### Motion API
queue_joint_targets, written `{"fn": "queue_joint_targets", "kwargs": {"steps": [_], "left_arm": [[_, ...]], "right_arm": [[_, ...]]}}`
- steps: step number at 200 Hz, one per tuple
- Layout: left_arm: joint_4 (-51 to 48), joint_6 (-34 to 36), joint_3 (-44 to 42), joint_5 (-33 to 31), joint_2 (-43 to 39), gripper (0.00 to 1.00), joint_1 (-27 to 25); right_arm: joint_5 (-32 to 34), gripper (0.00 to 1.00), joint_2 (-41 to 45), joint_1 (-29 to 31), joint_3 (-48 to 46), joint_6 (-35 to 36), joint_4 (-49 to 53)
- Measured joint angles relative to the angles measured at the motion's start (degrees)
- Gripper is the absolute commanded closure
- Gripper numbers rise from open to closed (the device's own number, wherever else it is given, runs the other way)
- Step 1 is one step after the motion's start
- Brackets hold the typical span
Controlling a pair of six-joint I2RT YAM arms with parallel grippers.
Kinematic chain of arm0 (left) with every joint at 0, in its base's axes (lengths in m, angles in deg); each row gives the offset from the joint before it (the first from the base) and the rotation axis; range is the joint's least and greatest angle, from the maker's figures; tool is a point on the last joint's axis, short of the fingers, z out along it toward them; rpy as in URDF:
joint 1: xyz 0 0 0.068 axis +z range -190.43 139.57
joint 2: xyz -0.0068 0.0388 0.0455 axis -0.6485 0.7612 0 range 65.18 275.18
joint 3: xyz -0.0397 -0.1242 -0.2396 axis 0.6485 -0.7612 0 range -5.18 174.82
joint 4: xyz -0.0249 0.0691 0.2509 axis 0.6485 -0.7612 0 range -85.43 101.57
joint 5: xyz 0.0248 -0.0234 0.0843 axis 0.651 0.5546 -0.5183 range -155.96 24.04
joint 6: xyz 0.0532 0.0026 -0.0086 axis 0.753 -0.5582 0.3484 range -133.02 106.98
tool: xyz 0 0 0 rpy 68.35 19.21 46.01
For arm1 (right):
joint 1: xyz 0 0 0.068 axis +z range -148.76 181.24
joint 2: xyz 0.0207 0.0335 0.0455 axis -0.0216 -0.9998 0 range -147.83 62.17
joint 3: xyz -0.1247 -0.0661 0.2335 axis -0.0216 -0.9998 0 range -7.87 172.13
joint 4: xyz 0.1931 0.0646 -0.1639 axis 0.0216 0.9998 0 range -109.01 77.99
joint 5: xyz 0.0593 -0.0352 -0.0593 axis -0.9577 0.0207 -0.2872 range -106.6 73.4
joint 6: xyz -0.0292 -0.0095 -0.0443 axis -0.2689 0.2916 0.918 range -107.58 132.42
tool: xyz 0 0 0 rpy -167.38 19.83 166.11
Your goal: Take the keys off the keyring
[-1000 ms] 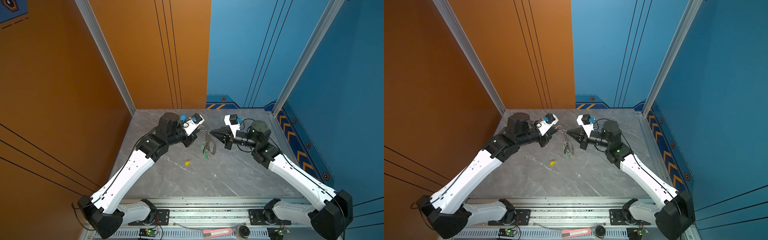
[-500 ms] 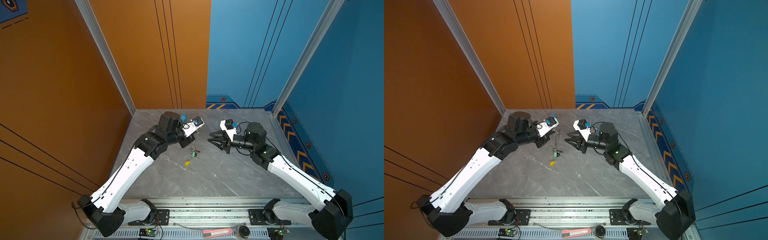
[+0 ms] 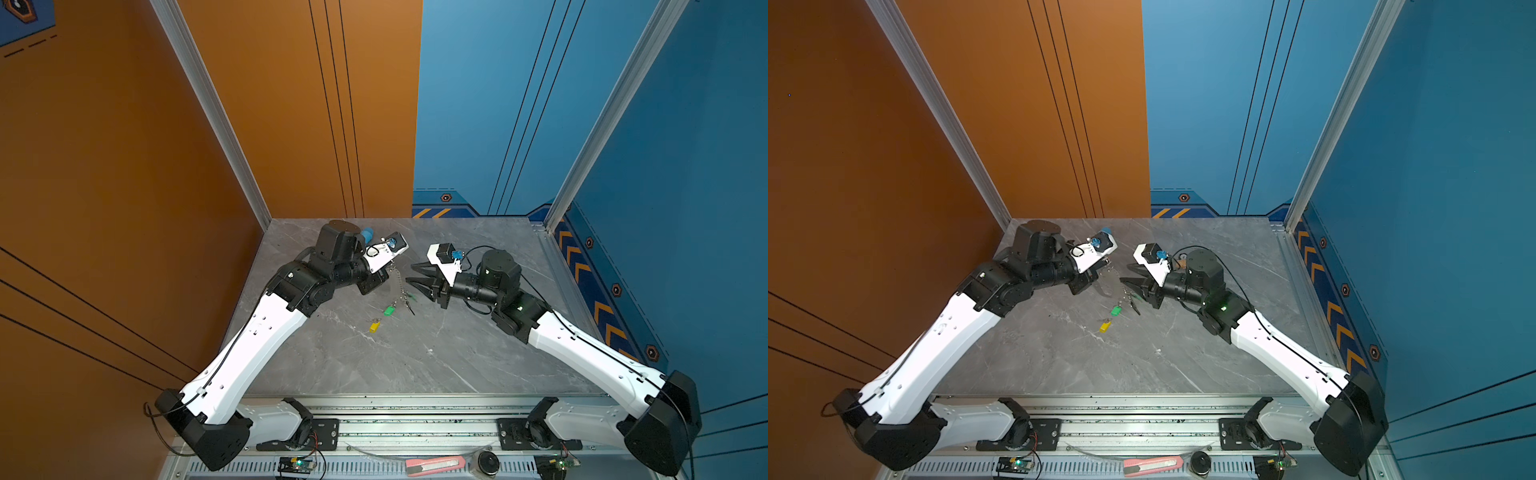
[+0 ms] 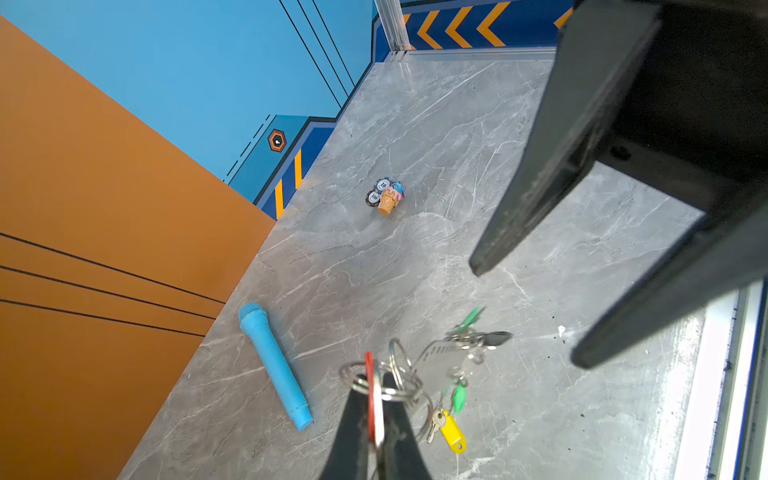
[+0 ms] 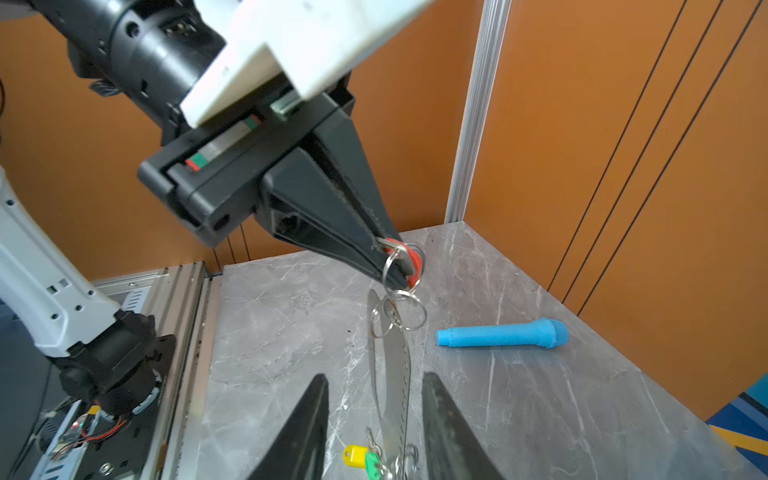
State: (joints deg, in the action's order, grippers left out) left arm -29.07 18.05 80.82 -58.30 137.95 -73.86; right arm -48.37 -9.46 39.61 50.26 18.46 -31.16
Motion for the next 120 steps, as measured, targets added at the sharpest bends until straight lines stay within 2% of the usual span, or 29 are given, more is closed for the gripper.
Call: {"fn": "queue_joint_targets", "kwargs": {"steps": [46,120], "left_arm": [[-0.98,0.0,0.48,0.02,-0.02,1.0,0.0],[-1.7,0.04,1.33,0.07,-0.17,1.0,0.0]], "right_arm": [[0.07,0.74,-3.58,-0.31,1.25,0.15,-2.8],[-3.61,0.74,-7.28,-1.53,5.05,0.13,-3.48]]}}
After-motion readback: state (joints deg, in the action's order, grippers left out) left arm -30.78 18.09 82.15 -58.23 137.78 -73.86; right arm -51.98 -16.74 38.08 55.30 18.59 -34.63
